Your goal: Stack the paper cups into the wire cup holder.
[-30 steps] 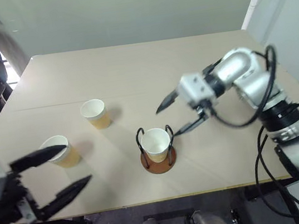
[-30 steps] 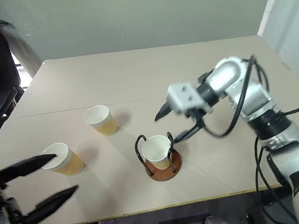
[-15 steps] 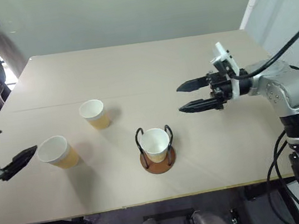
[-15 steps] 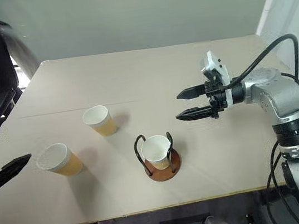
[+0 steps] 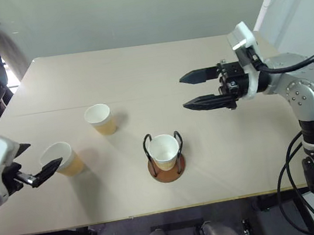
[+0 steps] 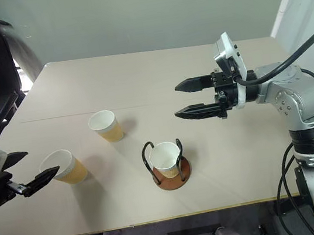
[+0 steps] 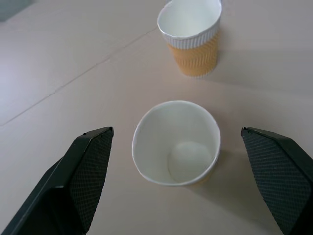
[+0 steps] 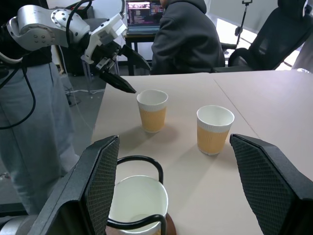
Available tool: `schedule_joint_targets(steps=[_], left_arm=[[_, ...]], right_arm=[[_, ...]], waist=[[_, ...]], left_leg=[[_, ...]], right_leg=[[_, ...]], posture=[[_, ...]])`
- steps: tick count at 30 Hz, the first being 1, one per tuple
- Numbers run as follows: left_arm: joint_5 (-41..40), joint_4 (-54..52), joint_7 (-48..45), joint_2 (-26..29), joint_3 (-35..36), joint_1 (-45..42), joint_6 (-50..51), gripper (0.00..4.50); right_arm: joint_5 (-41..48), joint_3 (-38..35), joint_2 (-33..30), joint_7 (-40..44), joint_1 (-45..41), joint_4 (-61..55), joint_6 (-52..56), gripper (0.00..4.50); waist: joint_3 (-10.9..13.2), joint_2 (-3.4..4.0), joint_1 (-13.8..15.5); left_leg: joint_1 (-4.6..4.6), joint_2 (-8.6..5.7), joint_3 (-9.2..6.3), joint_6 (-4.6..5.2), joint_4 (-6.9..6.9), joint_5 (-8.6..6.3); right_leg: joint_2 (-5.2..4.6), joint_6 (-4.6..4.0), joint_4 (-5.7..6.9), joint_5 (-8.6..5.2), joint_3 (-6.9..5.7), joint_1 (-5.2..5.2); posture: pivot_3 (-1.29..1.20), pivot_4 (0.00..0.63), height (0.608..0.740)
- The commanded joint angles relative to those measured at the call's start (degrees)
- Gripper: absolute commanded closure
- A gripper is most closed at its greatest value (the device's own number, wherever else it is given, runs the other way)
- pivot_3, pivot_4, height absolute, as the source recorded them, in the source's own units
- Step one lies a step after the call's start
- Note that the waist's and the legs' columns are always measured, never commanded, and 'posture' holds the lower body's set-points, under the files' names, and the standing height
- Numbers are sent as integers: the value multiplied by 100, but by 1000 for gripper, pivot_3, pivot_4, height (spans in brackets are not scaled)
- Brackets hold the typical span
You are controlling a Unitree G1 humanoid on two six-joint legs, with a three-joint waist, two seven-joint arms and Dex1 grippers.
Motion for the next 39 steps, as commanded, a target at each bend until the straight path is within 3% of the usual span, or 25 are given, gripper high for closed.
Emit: schedule_joint_targets(steps=[1, 21, 25, 34, 35, 39], left_arm=[[109, -85, 100, -50, -137, -171, -21, 0], [732, 468, 268, -92, -1681, -946, -9, 0], [851, 573, 235, -70, -1779, -1052, -25, 920], [1007, 606, 98, 55, -1860, -1106, -42, 4301], [1006, 617, 69, 73, -1847, -1127, -49, 4481], [1019, 761, -101, 198, -1776, -1171, -121, 4481]], right_arm=[[-25, 31, -82, -32, -58, -129, -169, 821], [77, 99, -192, -118, 5, -427, -225, 821], [86, 89, -212, -162, 36, -499, -206, 794], [148, 59, -326, -160, 131, -619, -138, 794], [145, 66, -371, -117, 173, -637, -158, 794], [78, 61, -517, -13, 399, -651, -306, 794]], waist=[[-1, -1, 7], [-3, -5, 51], [-3, -5, 54], [-4, -7, 58], [-6, -9, 65], [-7, -12, 81]], left_leg=[[1, 0, 0, 0, 0, 0], [1, -1, 0, -4, 0, 2], [1, -1, 0, -5, 0, 2], [1, -2, 1, -7, 0, 3], [1, -2, 1, -7, 0, 3], [0, -2, 0, -10, 0, 5]], right_leg=[[0, 0, 1, 0, 0, 0], [0, -3, 6, 2, -3, -3], [0, -3, 6, 2, -3, -4], [0, -4, 8, 3, -3, -4], [0, -4, 8, 3, -3, -4], [0, -3, 8, 3, -4, -5]], posture=[[0, 150, 740], [0, 150, 740], [0, 150, 740], [0, 150, 740], [0, 150, 740], [0, 150, 740]])
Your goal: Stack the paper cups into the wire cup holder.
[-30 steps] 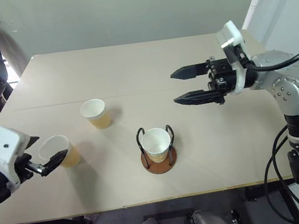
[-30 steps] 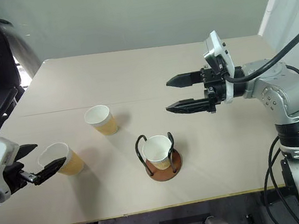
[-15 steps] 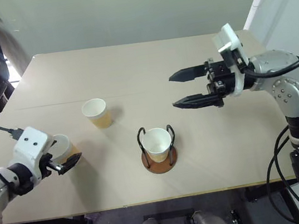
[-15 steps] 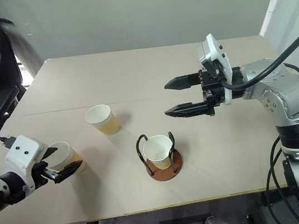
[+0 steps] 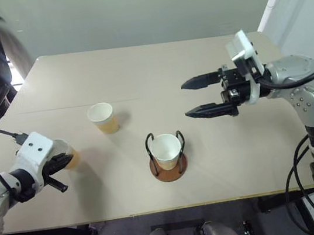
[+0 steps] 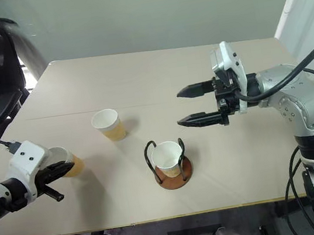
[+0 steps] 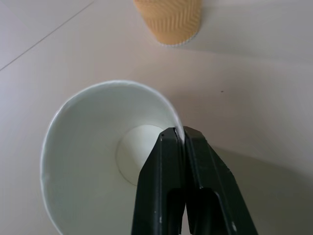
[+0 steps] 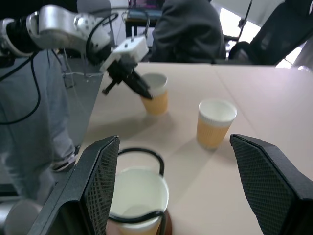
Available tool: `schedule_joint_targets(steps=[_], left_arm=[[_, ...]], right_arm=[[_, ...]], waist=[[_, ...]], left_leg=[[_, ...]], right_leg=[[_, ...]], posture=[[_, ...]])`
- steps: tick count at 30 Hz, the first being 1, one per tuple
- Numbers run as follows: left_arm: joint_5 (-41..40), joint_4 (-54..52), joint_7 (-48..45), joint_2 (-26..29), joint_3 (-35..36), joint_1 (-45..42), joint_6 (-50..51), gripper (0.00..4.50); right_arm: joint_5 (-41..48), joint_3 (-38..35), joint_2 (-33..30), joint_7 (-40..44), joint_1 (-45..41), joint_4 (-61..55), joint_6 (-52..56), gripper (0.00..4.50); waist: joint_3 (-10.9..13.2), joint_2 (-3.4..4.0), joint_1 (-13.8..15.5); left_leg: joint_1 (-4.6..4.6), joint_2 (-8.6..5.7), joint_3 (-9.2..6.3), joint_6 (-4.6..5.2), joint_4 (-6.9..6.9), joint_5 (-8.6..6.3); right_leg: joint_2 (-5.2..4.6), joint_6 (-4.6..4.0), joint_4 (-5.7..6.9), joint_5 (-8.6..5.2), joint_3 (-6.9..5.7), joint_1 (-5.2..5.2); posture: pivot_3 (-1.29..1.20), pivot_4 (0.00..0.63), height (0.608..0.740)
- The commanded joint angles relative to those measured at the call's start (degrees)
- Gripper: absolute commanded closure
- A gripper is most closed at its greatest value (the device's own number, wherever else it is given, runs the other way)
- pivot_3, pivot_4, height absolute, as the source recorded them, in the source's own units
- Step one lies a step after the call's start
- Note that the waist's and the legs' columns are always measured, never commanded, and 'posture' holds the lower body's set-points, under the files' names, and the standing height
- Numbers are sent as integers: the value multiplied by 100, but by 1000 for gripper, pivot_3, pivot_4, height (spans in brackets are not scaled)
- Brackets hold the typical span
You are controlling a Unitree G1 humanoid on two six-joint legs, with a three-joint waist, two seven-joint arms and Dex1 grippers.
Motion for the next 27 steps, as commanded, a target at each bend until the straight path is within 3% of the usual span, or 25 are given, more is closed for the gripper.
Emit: schedule_joint_targets(steps=[1, 10, 15, 20, 27], left_arm=[[73, 73, -180, 190, 191, -106, -155, 4481], [-916, -96, -1926, 1090, 682, -956, -562, 4481], [-1680, 235, -2875, 1588, -173, -2627, -905, 4481], [-1749, 700, -3686, 1162, -1645, -4453, -1155, 4481], [-1304, 1533, -4364, 199, -2736, -5548, -1495, 4481]], right_arm=[[25, -140, -183, 131, 168, -155, -258, 794], [93, -937, -797, 401, 1225, -172, -1178, 794], [258, -1073, -935, 356, 1414, -390, -1128, 794], [254, -994, -859, 153, 1283, -505, -1131, 794], [335, -1005, -812, -166, 1360, -837, -1043, 794]], waist=[[-1, -1, 0], [-4, -8, 76], [-6, -11, 73], [-5, -9, 45], [-5, -9, 18]], left_leg=[[0, 0, 0, -1, 0, 0], [-4, -1, 0, 1, 2, -1], [-3, -3, 2, 1, 3, 0], [-4, -3, 2, 9, 6, 7], [-21, -1, 1, 22, 7, 12]], right_leg=[[0, 0, 1, 0, 0, 0], [0, 3, 0, 2, 0, 1], [-1, 6, 2, 4, 2, 3], [-1, 13, 5, 10, 3, 2], [-2, 34, -7, 14, 3, -3]], posture=[[0, 150, 740], [0, 150, 740], [0, 150, 740], [0, 150, 740], [0, 150, 740]])
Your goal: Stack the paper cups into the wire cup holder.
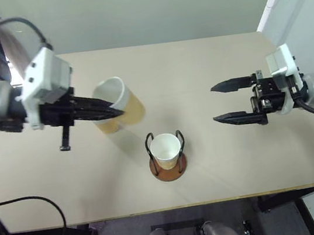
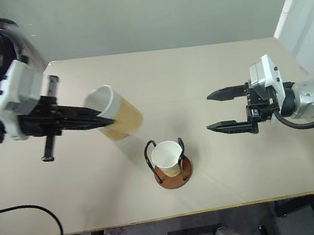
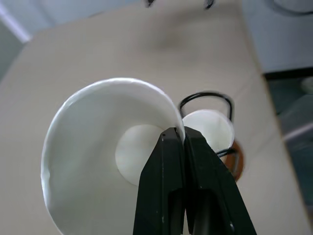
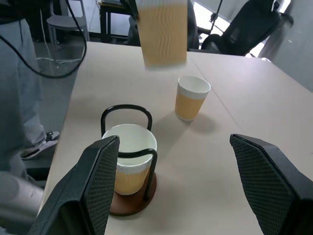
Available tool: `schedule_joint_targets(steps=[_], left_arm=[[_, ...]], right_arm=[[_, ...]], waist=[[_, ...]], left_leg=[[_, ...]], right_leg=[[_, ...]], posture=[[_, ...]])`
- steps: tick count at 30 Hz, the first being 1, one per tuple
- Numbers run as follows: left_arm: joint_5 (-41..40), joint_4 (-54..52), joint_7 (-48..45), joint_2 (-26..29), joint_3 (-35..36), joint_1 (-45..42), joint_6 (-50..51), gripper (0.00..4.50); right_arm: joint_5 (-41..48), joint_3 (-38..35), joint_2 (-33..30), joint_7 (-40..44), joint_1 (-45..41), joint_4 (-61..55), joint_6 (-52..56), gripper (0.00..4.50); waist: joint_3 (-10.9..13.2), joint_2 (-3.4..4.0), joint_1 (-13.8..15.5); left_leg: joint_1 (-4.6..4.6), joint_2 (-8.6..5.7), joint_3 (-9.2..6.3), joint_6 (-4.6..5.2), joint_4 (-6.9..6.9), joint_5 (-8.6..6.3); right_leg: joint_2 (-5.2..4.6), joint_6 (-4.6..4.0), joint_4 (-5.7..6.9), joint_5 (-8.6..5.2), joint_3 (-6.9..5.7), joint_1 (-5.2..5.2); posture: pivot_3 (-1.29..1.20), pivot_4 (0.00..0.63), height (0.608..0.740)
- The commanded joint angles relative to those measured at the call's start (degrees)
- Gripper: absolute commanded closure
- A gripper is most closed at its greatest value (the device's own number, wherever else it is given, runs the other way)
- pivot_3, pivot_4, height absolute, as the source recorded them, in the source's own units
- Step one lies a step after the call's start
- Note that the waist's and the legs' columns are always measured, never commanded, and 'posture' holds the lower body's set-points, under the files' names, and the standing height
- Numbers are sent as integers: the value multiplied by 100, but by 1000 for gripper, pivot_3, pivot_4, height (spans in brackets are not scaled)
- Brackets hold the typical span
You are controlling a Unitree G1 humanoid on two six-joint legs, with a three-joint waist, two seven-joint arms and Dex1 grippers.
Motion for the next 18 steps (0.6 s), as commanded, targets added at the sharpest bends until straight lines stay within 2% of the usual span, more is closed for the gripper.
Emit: schedule_joint_targets(steps=[1, 5, 9, 14, 18], left_arm=[[291, 410, -186, -331, -248, -492, -267, 4481], [371, 685, -426, -748, -427, -841, -367, 4481], [103, 613, -816, -1085, -553, -1109, -185, 4481], [-302, 341, -896, -725, -1108, -1043, -314, 4481], [-235, 438, -896, -556, -1439, -1053, -603, 4481]], right_arm=[[155, -147, -8, -196, 3, -338, 30, 794], [203, -203, -17, -386, 130, -533, 84, 794], [223, -283, -58, -552, 241, -658, 108, 794], [285, -361, -117, -697, 364, -797, 118, 794], [326, -432, -181, -775, 414, -850, 115, 794]], waist=[[0, 0, 0], [0, 0, 2], [0, 0, 9], [0, 0, 7], [0, 0, 7]], left_leg=[[-5, 0, 0, 3, 1, -1], [-17, 0, 2, 17, 7, -4], [-32, 0, 3, 29, 9, 1], [-38, -1, 7, 40, 11, 7], [-41, -2, 9, 45, 22, 5]], right_leg=[[0, 7, -5, 3, 0, -1], [-2, 24, -19, 3, 0, 0], [-2, 45, -49, 13, 1, 1], [-2, 68, -84, 29, 6, 10], [-2, 72, -86, 31, 10, 10]], posture=[[0, 150, 740], [0, 150, 740], [0, 150, 740], [0, 150, 740], [0, 150, 740]])
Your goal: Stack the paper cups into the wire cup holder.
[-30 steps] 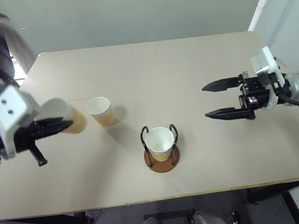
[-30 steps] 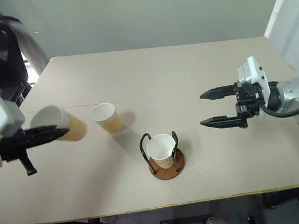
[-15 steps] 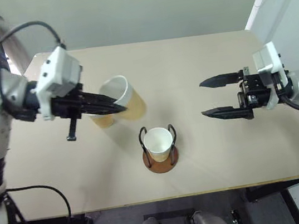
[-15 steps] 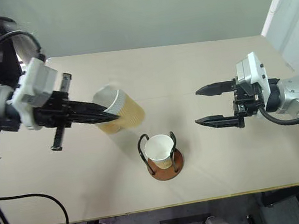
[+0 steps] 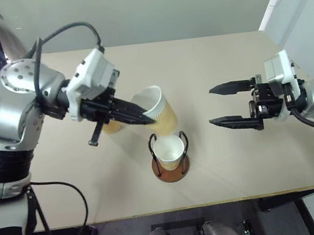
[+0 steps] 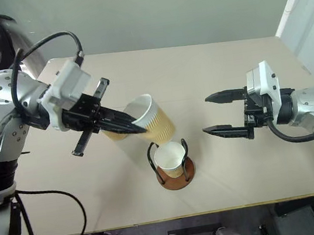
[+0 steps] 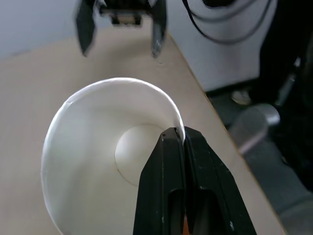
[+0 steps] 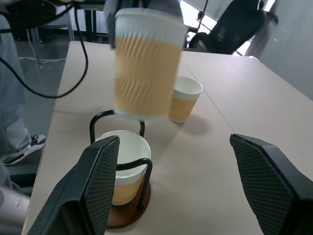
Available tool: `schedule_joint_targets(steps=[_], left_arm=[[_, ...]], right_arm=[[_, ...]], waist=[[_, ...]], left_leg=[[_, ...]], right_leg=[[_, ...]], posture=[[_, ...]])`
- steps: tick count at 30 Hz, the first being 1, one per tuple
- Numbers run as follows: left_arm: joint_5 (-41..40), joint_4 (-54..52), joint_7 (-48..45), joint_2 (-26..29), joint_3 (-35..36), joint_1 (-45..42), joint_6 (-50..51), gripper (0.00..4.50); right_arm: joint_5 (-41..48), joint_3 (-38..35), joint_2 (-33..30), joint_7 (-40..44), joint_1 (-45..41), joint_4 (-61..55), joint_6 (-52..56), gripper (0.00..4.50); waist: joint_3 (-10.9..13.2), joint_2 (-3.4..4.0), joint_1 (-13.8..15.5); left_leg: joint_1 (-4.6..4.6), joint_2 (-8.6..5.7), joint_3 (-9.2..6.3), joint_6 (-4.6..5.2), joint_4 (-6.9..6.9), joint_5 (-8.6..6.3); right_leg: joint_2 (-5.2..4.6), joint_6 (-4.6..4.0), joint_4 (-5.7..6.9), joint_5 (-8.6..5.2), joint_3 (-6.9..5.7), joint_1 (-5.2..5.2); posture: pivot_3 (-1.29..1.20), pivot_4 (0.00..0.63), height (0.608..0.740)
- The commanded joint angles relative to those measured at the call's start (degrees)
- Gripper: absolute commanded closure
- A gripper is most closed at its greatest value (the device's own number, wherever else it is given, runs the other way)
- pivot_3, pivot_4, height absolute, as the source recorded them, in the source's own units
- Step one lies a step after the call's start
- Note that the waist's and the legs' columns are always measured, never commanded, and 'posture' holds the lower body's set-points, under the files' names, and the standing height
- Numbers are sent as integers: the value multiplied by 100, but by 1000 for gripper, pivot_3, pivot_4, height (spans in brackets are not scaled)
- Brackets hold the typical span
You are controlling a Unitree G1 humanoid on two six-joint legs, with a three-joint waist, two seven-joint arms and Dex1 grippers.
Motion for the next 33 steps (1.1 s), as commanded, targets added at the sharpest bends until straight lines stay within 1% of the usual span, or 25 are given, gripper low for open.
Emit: schedule_joint_targets(steps=[1, 5, 10, 13, 18, 22, 25, 29, 33], left_arm=[[-2, 30, -255, 30, -110, -109, -302, 4481], [56, 99, -255, -157, -194, -130, -357, 4481], [7, 50, -255, -311, -327, -95, -359, 4481], [17, 15, -255, -275, -511, -53, -457, 4481], [162, 196, -255, -291, -607, -115, -636, 4481], [585, 370, -255, -627, -556, -52, -792, 4481], [590, 332, -255, -728, -559, -11, -748, 4481], [436, 230, -255, -673, -646, 8, -704, 4481], [297, 273, -255, -431, -784, -93, -772, 4481]], right_arm=[[150, -341, -142, -90, 0, -215, -15, 794], [180, -407, -182, -164, 41, -308, 10, 794], [227, -465, -208, -280, 146, -443, 38, 794], [282, -541, -245, -360, 195, -536, 81, 794], [353, -618, -317, -444, 296, -628, 109, 794], [410, -668, -364, -524, 321, -697, 136, 794], [442, -724, -410, -557, 363, -720, 154, 794], [487, -762, -444, -625, 420, -766, 177, 794], [493, -771, -444, -684, 488, -801, 176, 794]], waist=[[0, 0, 8], [0, 0, 42], [1, 2, 30], [2, 4, 36], [2, 4, 39], [3, 6, 44], [3, 6, 39], [3, 6, 38], [3, 6, 40]], left_leg=[[0, 0, 0, 1, 3, -1], [-5, 0, -2, 9, 17, -1], [-31, 0, -2, 26, 65, -11], [-39, -3, -1, 33, 80, -15], [-41, -6, -2, 36, 83, -17], [-41, -6, -2, 37, 82, -16], [-45, -9, -2, 39, 84, -16], [-47, -9, -1, 40, 84, -17], [-48, -9, -1, 40, 83, -17]], right_leg=[[0, 1, 1, 0, 0, 0], [0, 5, 4, 3, -1, 3], [0, 22, 5, 17, -2, 0], [-2, 31, 1, 26, 0, 0], [-4, 34, 1, 28, 0, 0], [-4, 33, 3, 29, 0, -1], [-5, 38, 0, 33, 1, -2], [-5, 40, -4, 33, 2, -2], [-5, 41, -5, 33, 2, -3]], posture=[[0, 150, 740], [0, 150, 740], [0, 150, 740], [0, 150, 740], [0, 150, 740], [0, 150, 740], [0, 150, 740], [0, 150, 740], [0, 150, 740]])
